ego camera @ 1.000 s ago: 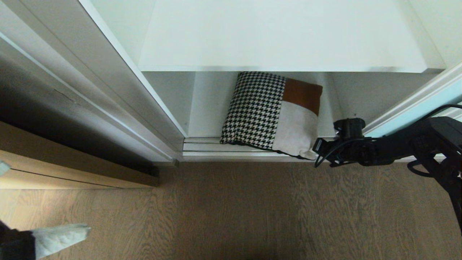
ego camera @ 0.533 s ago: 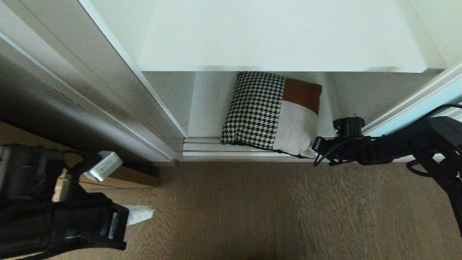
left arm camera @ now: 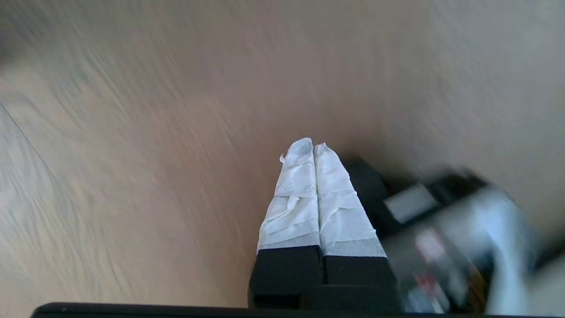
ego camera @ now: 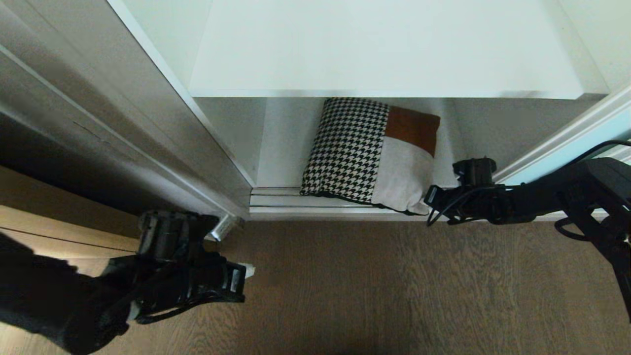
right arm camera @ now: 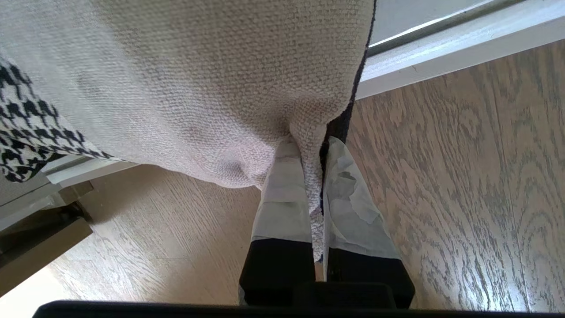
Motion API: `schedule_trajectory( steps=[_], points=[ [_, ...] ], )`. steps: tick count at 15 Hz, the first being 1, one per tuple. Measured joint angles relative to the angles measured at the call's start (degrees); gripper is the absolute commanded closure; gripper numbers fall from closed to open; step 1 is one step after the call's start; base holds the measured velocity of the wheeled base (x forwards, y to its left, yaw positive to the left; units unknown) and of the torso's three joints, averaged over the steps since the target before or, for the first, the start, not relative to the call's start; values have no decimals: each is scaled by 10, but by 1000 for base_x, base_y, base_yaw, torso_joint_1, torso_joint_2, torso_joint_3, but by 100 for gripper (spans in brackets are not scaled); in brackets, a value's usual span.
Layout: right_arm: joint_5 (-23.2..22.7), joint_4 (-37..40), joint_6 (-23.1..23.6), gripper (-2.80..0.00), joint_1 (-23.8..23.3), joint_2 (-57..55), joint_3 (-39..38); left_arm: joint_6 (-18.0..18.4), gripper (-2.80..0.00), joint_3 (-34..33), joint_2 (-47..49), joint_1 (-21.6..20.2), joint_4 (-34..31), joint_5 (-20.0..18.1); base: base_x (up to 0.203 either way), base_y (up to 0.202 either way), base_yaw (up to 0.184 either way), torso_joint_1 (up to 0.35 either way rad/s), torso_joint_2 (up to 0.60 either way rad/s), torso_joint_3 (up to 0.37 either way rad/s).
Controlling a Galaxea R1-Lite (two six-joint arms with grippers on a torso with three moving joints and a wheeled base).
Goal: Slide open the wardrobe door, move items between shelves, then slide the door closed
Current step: Place the pillow on the higher shelf
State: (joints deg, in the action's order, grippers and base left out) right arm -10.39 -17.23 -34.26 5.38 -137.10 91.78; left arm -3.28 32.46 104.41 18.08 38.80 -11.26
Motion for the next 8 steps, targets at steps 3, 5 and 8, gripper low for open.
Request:
schedule_trajectory(
  steps=[3, 5, 8],
  points=[
    [-1, 0, 0, 0, 0, 0, -2, -43, 0, 64, 92, 3, 86, 40, 0, 0, 0, 0, 0, 0],
    [-4, 3, 0, 0, 0, 2, -1, -74, 0, 113, 136, 4, 91, 62, 0, 0, 0, 0, 0, 0],
    [-5, 5, -1, 0, 0, 3, 1, -97, 0, 199, 186, 4, 70, 89, 0, 0, 0, 0, 0, 0]
  ],
)
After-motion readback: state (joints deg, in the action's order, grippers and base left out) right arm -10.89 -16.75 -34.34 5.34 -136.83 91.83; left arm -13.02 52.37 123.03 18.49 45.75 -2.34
